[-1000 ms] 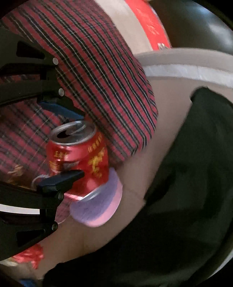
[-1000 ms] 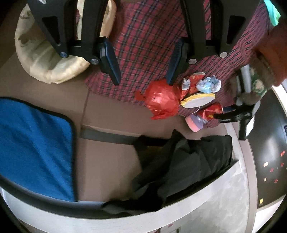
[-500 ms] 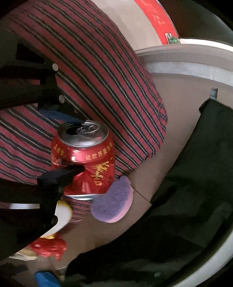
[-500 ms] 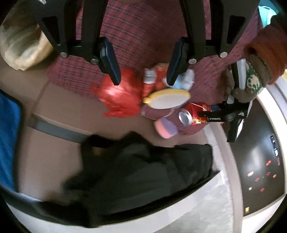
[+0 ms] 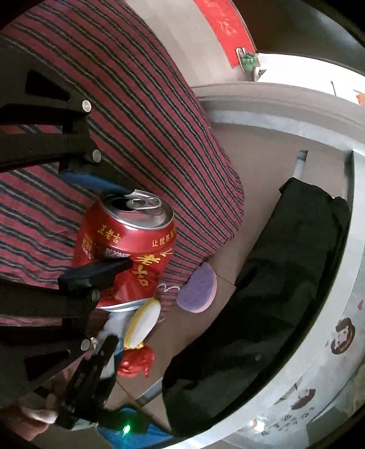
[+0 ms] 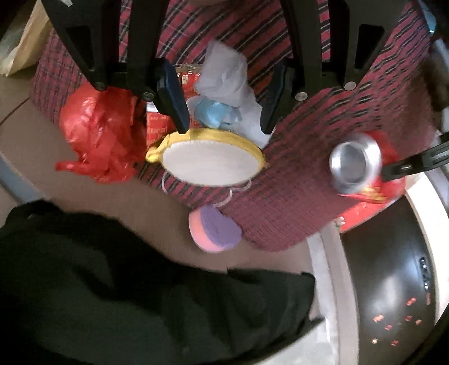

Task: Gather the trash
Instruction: 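Grasp the white tissue bundle with the right gripper while the left holds the can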

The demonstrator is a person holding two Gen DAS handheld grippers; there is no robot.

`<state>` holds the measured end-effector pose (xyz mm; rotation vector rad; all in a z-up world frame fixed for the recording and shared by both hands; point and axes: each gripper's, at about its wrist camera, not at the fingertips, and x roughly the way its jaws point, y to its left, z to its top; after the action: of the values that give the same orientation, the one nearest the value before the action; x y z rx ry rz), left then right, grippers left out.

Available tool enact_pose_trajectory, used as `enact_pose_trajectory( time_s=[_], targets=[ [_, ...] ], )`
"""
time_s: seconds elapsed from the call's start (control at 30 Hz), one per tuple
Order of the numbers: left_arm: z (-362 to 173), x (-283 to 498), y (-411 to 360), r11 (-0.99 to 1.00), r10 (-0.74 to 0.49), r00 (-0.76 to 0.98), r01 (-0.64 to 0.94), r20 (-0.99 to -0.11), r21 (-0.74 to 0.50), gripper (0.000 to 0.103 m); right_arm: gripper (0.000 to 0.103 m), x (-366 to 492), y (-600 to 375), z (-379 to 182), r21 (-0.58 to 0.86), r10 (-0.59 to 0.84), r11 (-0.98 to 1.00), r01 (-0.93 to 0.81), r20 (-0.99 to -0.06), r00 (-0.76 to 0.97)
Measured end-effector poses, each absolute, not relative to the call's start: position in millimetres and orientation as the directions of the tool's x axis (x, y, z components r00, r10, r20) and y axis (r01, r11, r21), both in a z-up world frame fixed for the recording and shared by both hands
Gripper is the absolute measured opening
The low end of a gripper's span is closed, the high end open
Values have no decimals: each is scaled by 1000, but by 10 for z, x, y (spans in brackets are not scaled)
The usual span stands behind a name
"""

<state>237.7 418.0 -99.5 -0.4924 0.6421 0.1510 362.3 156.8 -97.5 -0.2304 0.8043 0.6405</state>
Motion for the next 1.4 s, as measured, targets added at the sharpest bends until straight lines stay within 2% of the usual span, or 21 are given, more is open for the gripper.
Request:
enact_pose_trajectory(
  time_s=[0.13,0.23,0.33,0.67,1.03,1.4],
  targets=[
    [-1050,2338,4077,882,-32,788,-267,-614,-388,47,49,3595,1553,-1055,51,432,790,-611,-754,495],
    [-1031,2285,3929,893,-35,787,-252,-616,-372,46,43,3494,1434,-956,85,471,781,-619,-731,494],
    [-955,2244,3722,907,-41,794,-226,-607,-357,46,42,3343,1265,-808,96,498,772,-629,-707,502],
    [-534,2063,2878,952,-44,831,-133,-554,-276,46,42,2886,598,-421,117,526,791,-601,-633,569],
    [-363,2029,2305,963,-69,832,-89,-550,-255,46,42,2679,-161,-220,145,512,826,-544,-597,617],
    [-315,2222,1881,972,-63,818,-80,-571,-221,45,42,2706,-601,-217,212,558,813,-542,-548,623]
  ],
)
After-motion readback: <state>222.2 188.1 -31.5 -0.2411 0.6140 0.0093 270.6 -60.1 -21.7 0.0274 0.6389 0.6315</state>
